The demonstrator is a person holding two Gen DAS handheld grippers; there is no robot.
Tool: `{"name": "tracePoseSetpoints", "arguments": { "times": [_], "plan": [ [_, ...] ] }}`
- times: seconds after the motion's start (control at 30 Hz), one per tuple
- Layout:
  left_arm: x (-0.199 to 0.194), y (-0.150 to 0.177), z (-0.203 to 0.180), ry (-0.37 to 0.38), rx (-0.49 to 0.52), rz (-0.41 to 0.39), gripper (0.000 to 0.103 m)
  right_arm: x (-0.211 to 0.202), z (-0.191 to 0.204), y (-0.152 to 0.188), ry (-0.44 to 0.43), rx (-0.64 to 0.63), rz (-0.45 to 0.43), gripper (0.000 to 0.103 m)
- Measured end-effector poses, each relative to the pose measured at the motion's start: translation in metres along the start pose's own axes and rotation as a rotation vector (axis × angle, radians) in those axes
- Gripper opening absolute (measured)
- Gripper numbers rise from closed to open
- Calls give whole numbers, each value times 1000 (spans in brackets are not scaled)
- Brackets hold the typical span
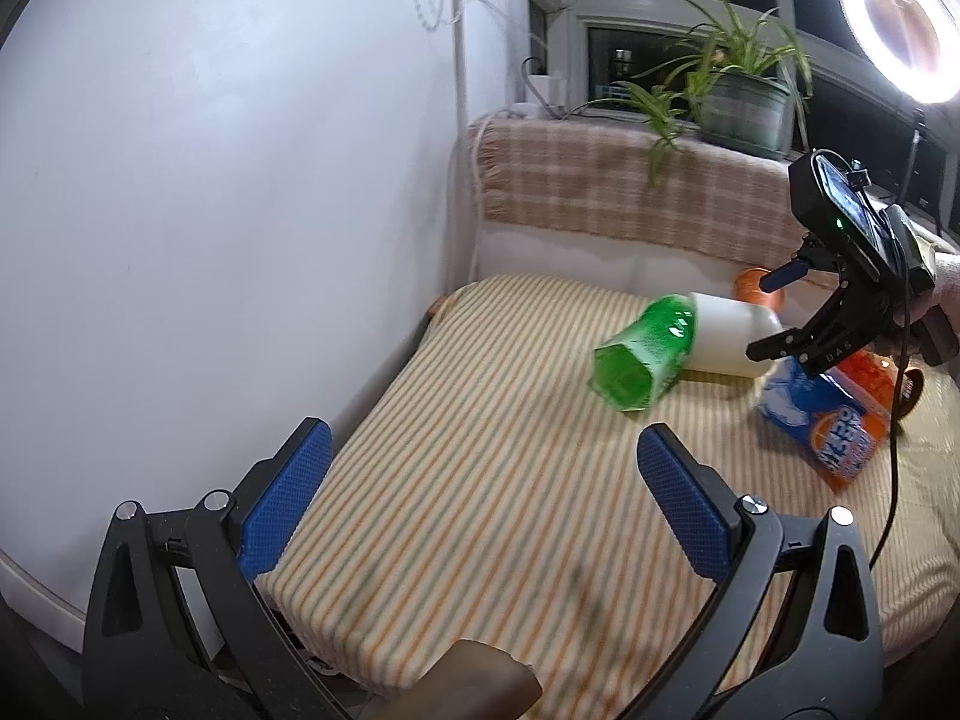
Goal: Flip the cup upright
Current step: 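Reach the right gripper down to the white cup and close around it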
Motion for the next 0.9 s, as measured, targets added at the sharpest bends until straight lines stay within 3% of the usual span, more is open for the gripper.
{"name": "tracePoseSetpoints", "arguments": {
  "times": [0.17, 0.47, 0.57, 0.9],
  "plan": [
    [6, 0, 9, -27, -13, 3, 103, 23, 4, -5, -34, -78, 66, 82],
    [15, 1, 18, -41, -25, 23, 103, 50, 4, 2, -21, -173, 169, 80],
    [18, 1, 18, -49, -24, 30, 103, 54, 5, 4, -19, -199, 181, 76],
    [17, -2, 19, -52, -34, 17, 103, 36, -4, -3, -16, -219, 174, 76]
  ]
}}
Point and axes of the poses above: each gripper's, at about its wrist camera, not at the fingertips, and x roughly the way its jaws point, z to its left, y to its underside, the point moved 1 cm from there along x, roughly the way its jaws point, and after that the axes turned 14 degrees about -z, right-handed, at the moved point
